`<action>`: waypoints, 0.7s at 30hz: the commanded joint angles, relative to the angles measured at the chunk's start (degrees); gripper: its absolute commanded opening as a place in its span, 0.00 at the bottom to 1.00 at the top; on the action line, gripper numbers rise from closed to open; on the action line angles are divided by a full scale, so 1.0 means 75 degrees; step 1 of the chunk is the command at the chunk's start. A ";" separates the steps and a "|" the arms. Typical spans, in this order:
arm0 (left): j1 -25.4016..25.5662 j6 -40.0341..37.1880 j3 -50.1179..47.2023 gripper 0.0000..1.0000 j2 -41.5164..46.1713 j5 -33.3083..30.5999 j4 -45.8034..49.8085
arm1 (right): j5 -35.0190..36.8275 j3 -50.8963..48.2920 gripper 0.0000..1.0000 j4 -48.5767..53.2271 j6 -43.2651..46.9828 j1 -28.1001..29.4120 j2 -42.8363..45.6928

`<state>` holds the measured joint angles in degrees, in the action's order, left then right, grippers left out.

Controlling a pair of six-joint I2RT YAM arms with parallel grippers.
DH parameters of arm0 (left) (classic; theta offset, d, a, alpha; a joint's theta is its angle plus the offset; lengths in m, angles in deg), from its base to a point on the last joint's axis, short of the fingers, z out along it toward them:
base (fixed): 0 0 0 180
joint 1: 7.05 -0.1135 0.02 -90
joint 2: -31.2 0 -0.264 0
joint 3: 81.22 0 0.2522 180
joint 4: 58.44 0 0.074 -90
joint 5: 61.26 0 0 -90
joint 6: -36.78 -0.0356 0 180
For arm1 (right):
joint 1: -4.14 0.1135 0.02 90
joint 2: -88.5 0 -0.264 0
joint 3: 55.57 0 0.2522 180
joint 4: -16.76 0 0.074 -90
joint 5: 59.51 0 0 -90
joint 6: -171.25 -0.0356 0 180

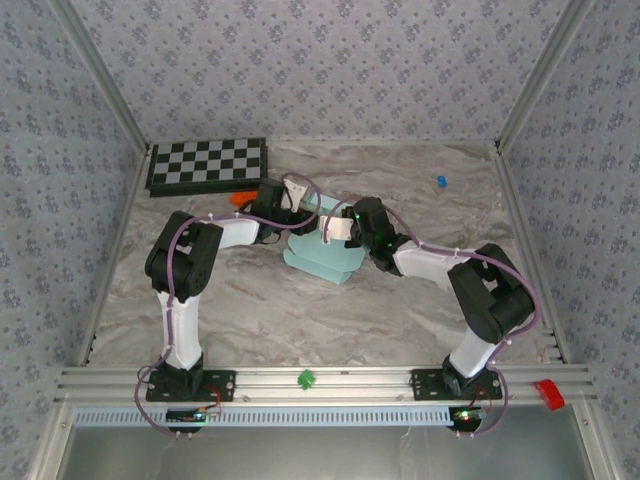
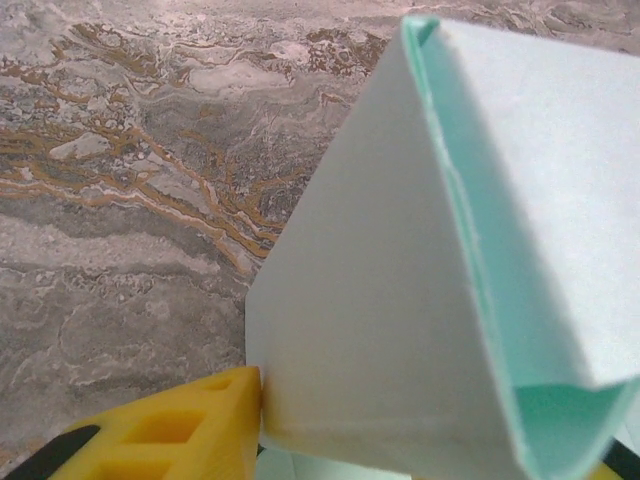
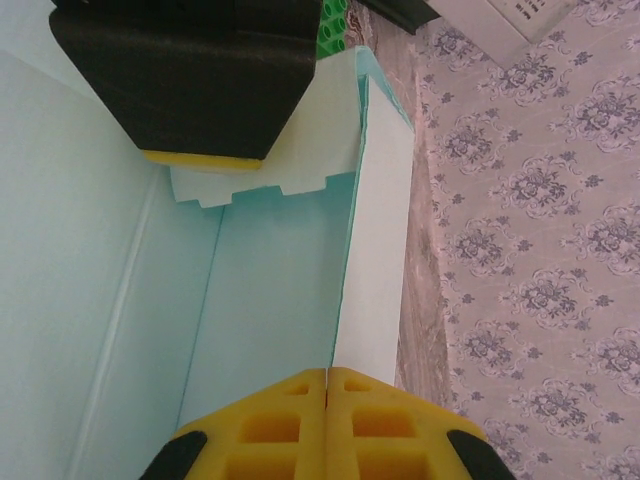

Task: Fold the paper box

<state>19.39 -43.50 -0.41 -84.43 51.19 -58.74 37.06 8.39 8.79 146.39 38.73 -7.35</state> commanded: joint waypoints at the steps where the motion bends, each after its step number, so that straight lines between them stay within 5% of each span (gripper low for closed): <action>1: 0.0096 0.0120 0.0312 0.42 -0.0126 0.0064 -0.0389 | -0.0313 0.0106 0.00 0.0675 -0.0155 0.0099 -0.0231; 6: 0.0098 0.0199 0.0399 0.43 -0.0200 0.0070 -0.0387 | -0.0327 0.0116 0.00 0.0742 -0.0145 0.0111 -0.0241; 21: 0.0272 0.0021 0.0240 0.22 -0.0062 -0.0173 -0.0470 | -0.0321 0.0128 0.00 0.0824 -0.0213 0.0110 -0.0252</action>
<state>19.82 -42.54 1.73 -86.03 48.77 -59.66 36.69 8.78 9.57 146.15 38.86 -7.55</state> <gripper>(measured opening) 0.228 0.053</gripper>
